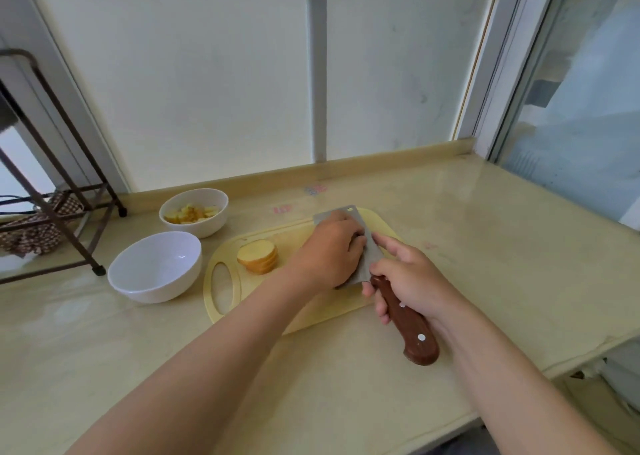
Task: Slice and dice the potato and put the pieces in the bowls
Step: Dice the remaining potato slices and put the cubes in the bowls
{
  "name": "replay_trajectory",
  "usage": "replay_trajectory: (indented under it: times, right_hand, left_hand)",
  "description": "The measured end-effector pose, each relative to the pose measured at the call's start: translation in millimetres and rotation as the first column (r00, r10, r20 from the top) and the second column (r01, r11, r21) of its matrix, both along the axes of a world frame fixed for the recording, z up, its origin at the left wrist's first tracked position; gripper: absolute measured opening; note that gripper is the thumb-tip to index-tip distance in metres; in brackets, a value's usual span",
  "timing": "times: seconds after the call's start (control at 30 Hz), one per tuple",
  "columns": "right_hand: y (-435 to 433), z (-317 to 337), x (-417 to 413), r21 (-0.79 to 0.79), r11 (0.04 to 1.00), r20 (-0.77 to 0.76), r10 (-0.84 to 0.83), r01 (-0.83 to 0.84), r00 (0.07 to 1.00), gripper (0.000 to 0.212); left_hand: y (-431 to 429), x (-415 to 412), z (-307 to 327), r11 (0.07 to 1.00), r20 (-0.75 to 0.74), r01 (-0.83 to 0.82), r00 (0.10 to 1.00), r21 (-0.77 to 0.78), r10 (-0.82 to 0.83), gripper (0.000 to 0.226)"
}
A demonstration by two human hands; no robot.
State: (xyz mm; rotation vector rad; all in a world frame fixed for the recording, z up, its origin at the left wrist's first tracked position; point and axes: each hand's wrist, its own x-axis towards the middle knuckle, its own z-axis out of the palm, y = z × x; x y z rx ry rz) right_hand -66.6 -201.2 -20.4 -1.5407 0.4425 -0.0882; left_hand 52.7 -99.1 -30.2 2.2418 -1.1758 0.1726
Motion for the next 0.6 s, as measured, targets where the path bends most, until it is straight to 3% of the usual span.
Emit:
replay_trajectory:
  times: [0.13,0.37,0.6]
  right_hand:
    - [4.7,17.0,17.6,0.013,0.999,0.06,0.037,-0.037,0.998,0.063]
    - [47.7,45.2,77.9,0.062,0.982,0.145,0.17,-0.181,0.975,0.054]
    - [101.1,67.3,131.3,0.096,0.941,0.132,0.312,-0.325,0.941,0.031]
  left_hand:
    - [5.8,13.7,29.6,0.998,0.081,-0.024,0.997,0.062,0.019,0.023]
    - [59.3,52.3,70.8,0.982,0.114,-0.19,0.976,0.022,0.186,0.02]
    - [123.0,102.1,85.7,0.921,0.011,-0.388,0.921,-0.011,0.389,0.017]
